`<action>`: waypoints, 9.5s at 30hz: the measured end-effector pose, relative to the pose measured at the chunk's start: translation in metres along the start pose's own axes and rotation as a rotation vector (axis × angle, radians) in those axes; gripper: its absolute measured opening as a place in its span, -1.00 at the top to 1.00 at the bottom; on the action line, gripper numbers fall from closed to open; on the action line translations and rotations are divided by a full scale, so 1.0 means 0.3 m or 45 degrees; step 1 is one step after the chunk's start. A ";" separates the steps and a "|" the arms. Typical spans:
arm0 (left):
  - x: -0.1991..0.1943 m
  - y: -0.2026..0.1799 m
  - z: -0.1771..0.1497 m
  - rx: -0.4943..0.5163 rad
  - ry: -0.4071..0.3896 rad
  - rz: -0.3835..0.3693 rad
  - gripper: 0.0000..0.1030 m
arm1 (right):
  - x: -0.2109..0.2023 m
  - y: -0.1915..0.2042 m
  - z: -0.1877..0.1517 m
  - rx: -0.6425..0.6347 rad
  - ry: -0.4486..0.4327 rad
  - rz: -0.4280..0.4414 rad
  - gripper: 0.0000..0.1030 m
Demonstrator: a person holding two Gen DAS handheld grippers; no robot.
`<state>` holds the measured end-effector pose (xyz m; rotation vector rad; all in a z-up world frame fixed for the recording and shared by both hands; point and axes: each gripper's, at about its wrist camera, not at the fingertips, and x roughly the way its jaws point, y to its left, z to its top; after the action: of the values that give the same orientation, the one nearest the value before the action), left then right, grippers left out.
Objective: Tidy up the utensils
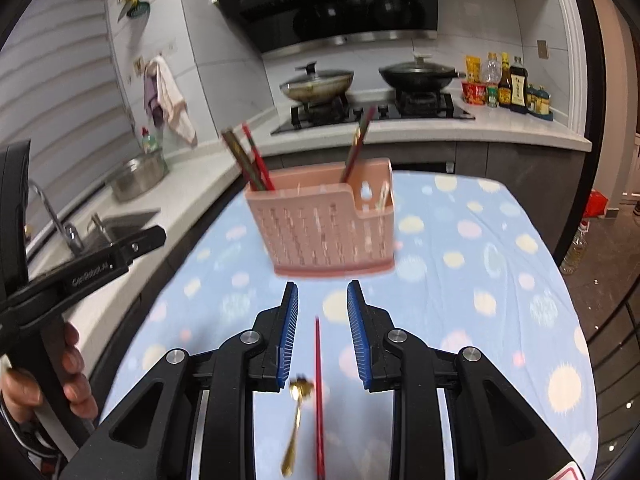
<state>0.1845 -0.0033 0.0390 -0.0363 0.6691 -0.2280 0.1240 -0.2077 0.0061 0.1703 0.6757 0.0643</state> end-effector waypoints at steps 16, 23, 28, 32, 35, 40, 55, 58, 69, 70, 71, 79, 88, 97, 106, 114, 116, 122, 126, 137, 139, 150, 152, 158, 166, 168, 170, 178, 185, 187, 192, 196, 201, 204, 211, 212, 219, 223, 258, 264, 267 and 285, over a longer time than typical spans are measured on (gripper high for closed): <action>0.018 0.005 -0.408 -0.037 0.299 0.026 0.42 | 0.062 0.010 -0.422 0.012 0.331 0.028 0.50; 0.020 -0.019 -0.494 -0.022 0.370 0.019 0.42 | 0.092 0.018 -0.466 -0.006 0.373 0.020 0.54; 0.026 -0.032 -0.512 -0.015 0.397 0.009 0.42 | 0.101 0.012 -0.471 -0.004 0.379 0.008 0.55; 0.029 -0.038 -0.515 -0.012 0.406 -0.002 0.42 | 0.111 0.012 -0.476 -0.005 0.384 0.003 0.57; 0.033 -0.040 -0.514 -0.010 0.409 -0.003 0.40 | 0.117 0.016 -0.472 -0.009 0.381 0.002 0.58; 0.041 -0.044 -0.515 -0.009 0.418 -0.008 0.39 | 0.128 0.014 -0.476 -0.013 0.378 -0.005 0.74; 0.068 -0.161 -0.526 0.029 0.447 -0.118 0.02 | 0.079 -0.083 -0.480 0.098 0.371 -0.032 0.87; 0.087 -0.213 -0.539 0.069 0.461 -0.148 0.02 | 0.062 -0.106 -0.481 0.124 0.361 -0.040 0.87; 0.131 -0.234 -0.568 0.066 0.490 -0.176 0.46 | 0.057 -0.129 -0.485 0.159 0.354 -0.022 0.87; 0.130 -0.234 -0.570 0.064 0.492 -0.186 0.61 | 0.058 -0.129 -0.486 0.161 0.355 -0.020 0.87; 0.131 -0.235 -0.572 0.060 0.496 -0.199 0.72 | 0.059 -0.130 -0.486 0.162 0.354 -0.018 0.86; 0.096 -0.211 -0.546 0.005 0.476 -0.238 0.80 | 0.039 -0.127 -0.477 0.169 0.335 -0.003 0.87; 0.009 -0.172 -0.447 -0.030 0.367 -0.217 0.82 | 0.010 -0.118 -0.438 0.184 0.301 0.028 0.86; -0.028 -0.156 -0.373 -0.040 0.296 -0.212 0.98 | -0.016 -0.094 -0.404 0.179 0.274 0.056 0.86; -0.045 -0.146 -0.327 0.013 0.267 -0.163 0.98 | -0.059 -0.081 -0.337 0.177 0.267 0.070 0.86; -0.093 -0.104 -0.228 0.023 0.192 -0.143 0.98 | -0.148 -0.089 -0.169 0.181 0.169 0.084 0.86; -0.102 -0.094 -0.209 0.016 0.174 -0.145 0.98 | -0.165 -0.090 -0.128 0.190 0.128 0.095 0.86; -0.120 -0.085 -0.162 0.008 0.129 -0.155 0.98 | -0.176 -0.085 -0.041 0.207 0.039 0.121 0.86; -0.126 -0.084 -0.123 0.001 0.104 -0.173 0.98 | -0.179 -0.078 0.027 0.209 -0.021 0.137 0.86; -0.110 -0.082 0.116 0.039 -0.017 -0.202 0.98 | -0.165 -0.091 0.290 0.187 -0.227 0.137 0.87; -0.094 -0.084 0.162 0.068 -0.043 -0.179 0.98 | -0.162 -0.091 0.345 0.176 -0.278 0.124 0.87; 0.011 -0.093 0.444 0.156 -0.152 -0.111 0.98 | -0.100 -0.069 0.663 0.155 -0.520 0.102 0.87; 0.027 -0.093 0.481 0.160 -0.169 -0.110 0.98 | -0.072 -0.062 0.700 0.150 -0.543 0.098 0.87; 0.126 -0.089 0.533 0.154 -0.149 -0.107 0.98 | 0.028 -0.078 0.779 0.186 -0.543 0.098 0.87; 0.243 -0.098 0.506 0.141 -0.081 -0.117 0.98 | 0.153 -0.078 0.796 0.181 -0.468 0.083 0.87; 0.266 -0.100 0.493 0.139 -0.065 -0.115 0.98 | 0.197 -0.081 0.767 0.168 -0.418 0.075 0.87; 0.294 -0.100 0.480 0.129 -0.040 -0.115 0.98 | 0.237 -0.085 0.732 0.163 -0.369 0.069 0.87; 0.347 -0.084 0.444 0.095 0.016 -0.108 0.95 | 0.300 -0.101 0.666 0.145 -0.273 0.031 0.80; 0.307 -0.071 0.434 0.072 -0.011 -0.077 0.41 | 0.240 -0.097 0.633 0.132 -0.280 0.006 0.39; 0.293 -0.074 0.428 0.076 -0.014 -0.067 0.41 | 0.223 -0.090 0.614 0.119 -0.267 0.007 0.35; 0.241 -0.082 0.391 0.087 -0.023 -0.034 0.27 | 0.184 -0.067 0.547 0.073 -0.207 -0.018 0.26; 0.189 -0.084 0.344 0.083 -0.013 -0.012 0.20 | 0.161 -0.049 0.463 0.035 -0.128 -0.037 0.26; 0.137 -0.078 0.277 0.059 0.011 -0.007 0.09 | 0.135 -0.035 0.371 0.030 -0.046 -0.027 0.26; 0.107 -0.079 0.234 0.052 0.019 -0.002 0.03 | 0.112 -0.022 0.315 0.029 -0.017 -0.032 0.20; 0.055 -0.093 0.150 0.039 0.014 0.018 -0.28 | 0.058 0.009 0.212 0.028 0.009 -0.072 0.03; 0.051 -0.095 0.141 0.038 0.018 0.016 -0.29 | 0.053 0.012 0.199 0.030 0.014 -0.074 0.00; 0.028 -0.104 0.078 0.033 0.039 0.034 -0.44 | 0.045 0.007 0.133 0.038 0.086 -0.052 -0.07; 0.010 -0.103 0.062 0.030 0.026 0.067 -0.69 | 0.035 0.014 0.120 0.026 0.082 -0.085 -0.17; 0.019 -0.054 0.012 -0.004 0.076 0.165 -0.82 | 0.014 -0.013 0.099 -0.035 0.024 -0.220 -0.88; 0.019 -0.046 0.007 -0.017 0.077 0.192 -0.83 | 0.009 -0.028 0.094 -0.023 0.022 -0.240 -0.88; 0.017 -0.046 0.005 -0.014 0.074 0.193 -0.82 | 0.007 -0.033 0.092 -0.023 0.018 -0.245 -0.88; 0.034 -0.059 -0.010 0.029 0.089 0.261 -0.82 | 0.017 -0.046 0.079 -0.016 0.036 -0.263 -0.88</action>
<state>0.1869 -0.0228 0.0321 0.0618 0.7347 -0.0396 0.1431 -0.2240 0.0187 0.0873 0.7176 -0.1274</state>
